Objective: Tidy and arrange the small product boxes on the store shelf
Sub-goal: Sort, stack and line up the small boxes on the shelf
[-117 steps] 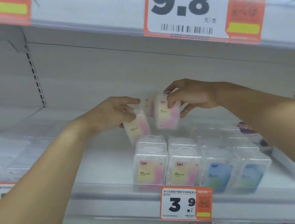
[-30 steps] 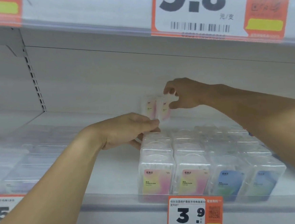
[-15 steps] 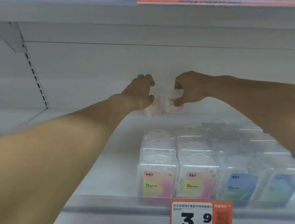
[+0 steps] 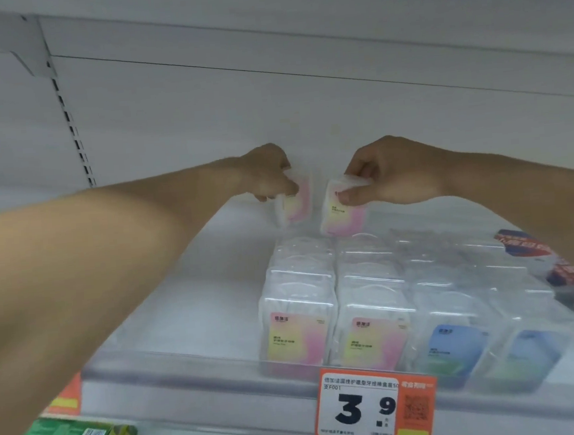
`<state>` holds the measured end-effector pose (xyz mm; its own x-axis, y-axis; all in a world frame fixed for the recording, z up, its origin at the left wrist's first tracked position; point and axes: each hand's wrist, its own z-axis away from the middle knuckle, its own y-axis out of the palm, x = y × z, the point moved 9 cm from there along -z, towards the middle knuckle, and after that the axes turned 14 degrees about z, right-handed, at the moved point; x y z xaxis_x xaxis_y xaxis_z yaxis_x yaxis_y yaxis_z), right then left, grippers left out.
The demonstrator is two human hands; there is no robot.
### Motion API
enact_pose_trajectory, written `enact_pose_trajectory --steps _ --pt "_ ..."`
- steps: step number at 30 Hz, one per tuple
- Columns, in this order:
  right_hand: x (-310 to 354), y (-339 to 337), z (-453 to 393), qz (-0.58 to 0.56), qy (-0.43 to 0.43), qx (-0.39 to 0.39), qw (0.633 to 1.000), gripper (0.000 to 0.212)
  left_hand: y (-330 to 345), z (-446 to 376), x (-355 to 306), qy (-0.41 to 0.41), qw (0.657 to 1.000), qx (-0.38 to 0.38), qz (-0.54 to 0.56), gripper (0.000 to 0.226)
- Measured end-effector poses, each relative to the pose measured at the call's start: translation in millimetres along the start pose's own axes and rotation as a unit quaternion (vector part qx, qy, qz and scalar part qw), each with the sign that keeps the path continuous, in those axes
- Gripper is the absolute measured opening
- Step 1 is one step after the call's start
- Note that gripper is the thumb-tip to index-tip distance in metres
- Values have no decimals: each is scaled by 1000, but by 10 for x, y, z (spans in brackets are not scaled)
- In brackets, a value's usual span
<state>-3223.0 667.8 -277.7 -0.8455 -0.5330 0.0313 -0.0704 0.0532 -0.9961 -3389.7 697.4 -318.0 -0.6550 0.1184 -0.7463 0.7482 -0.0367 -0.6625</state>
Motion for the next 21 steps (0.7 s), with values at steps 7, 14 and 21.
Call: enact_pose_trajectory --steps 7,14,21 --pt "58 361 126 -47 4 158 986 44 237 545 -59 -42 986 150 63 28" --pt "124 417 262 -90 16 196 976 46 445 833 -119 -88 969 200 119 35" --pt "206 408 401 -96 16 226 969 49 507 1036 -189 -77 968 214 110 40"
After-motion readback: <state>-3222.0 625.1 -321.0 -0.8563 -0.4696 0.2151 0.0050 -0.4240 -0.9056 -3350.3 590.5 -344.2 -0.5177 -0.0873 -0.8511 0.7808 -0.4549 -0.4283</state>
